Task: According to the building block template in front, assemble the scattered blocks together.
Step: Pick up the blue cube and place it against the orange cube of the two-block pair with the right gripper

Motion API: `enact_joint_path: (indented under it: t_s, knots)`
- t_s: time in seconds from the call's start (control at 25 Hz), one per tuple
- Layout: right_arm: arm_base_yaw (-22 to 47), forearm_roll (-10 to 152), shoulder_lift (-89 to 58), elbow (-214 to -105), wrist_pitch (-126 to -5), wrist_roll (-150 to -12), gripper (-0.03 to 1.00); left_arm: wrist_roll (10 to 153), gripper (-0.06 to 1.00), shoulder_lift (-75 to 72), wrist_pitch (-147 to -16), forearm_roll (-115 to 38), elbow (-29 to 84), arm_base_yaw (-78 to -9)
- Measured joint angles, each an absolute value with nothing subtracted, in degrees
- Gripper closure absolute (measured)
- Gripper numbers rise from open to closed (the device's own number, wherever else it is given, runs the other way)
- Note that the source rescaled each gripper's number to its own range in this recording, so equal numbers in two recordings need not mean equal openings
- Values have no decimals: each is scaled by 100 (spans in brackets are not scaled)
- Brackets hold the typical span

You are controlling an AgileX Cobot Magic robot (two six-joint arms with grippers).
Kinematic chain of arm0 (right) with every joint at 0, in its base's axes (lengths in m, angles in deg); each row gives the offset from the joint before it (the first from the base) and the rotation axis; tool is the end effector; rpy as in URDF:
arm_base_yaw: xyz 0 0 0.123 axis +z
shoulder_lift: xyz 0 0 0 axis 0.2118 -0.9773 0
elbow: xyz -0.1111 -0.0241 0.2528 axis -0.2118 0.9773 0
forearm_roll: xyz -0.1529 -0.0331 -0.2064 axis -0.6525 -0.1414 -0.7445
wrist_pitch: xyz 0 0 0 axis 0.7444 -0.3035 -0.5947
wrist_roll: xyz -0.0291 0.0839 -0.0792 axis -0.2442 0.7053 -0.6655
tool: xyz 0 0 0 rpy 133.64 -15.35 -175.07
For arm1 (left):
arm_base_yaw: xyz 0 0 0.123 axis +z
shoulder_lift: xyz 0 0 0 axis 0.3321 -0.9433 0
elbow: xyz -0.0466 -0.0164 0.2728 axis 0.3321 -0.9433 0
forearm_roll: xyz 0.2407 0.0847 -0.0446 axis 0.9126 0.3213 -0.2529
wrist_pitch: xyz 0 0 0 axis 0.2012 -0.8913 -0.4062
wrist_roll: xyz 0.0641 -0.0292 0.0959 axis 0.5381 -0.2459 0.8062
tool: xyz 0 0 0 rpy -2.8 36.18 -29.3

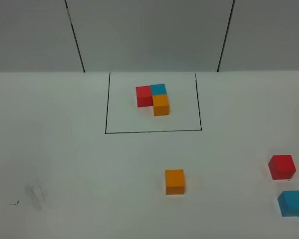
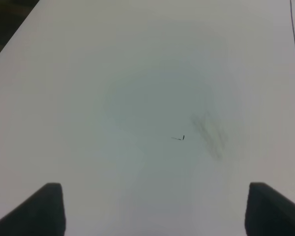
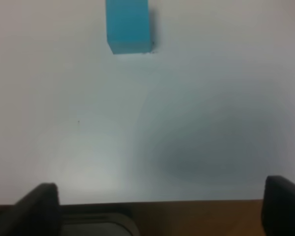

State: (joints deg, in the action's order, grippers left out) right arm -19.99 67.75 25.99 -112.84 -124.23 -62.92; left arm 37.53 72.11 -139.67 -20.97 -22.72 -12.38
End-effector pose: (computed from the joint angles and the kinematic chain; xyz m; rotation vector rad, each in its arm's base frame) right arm 0.0986 -0.0041 0.2491 0.0787 2.6282 0.0361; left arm 0.0300 0.0108 0.2707 -0.3001 2.0174 0.0516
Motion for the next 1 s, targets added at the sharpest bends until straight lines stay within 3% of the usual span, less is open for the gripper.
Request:
enact_joint_path:
  t_s: [0.44, 0.84, 1.0]
  knots:
    - [-1999, 6761, 1539, -12247, -12567, -6223, 10, 3753, 10, 7211, -13967, -2097, -2272, -1238]
    - [-1985, 7037, 883, -12297, -12547, -6184, 10, 3753, 10, 7211, -13967, -2097, -2272, -1238]
    - [-1590, 7038, 788, -12297, -12072, -5964, 10, 3749, 10, 7211, -13967, -2097, -2272, -1238]
